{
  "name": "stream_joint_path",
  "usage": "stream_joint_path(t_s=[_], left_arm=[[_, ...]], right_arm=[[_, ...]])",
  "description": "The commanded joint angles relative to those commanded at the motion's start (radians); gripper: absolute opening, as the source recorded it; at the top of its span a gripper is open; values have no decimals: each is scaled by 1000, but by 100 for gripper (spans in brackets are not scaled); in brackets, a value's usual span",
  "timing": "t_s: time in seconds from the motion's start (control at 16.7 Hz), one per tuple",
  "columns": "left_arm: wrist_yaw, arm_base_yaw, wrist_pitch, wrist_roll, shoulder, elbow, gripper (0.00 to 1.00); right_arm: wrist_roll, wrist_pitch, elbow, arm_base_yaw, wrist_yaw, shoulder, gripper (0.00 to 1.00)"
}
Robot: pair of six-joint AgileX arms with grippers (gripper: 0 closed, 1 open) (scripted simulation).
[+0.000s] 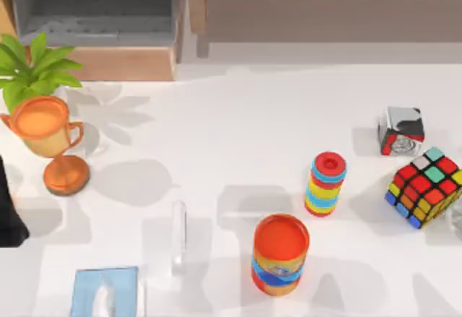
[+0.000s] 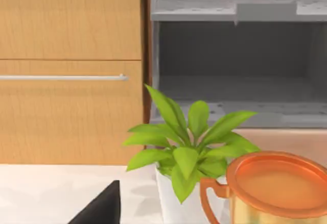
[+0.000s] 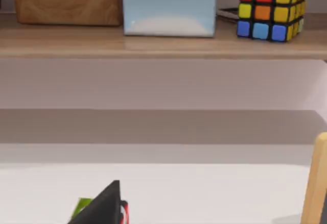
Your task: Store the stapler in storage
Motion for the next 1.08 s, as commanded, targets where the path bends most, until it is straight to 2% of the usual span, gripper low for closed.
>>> stream_joint_path(t_s=[0.24, 0.48, 0.78, 1.08], left_arm=[[8, 8, 15, 21, 28, 12, 100], [55, 56, 101, 145, 193, 83, 100], [150, 155, 290, 412, 556, 243, 100], [258, 259, 534, 748, 1022, 462, 100]], right_arm=[[0, 0, 0, 0, 0, 0, 100], [0, 0, 0, 0, 0, 0, 100], [0, 0, 0, 0, 0, 0, 100], [0, 0, 0, 0, 0, 0, 100]])
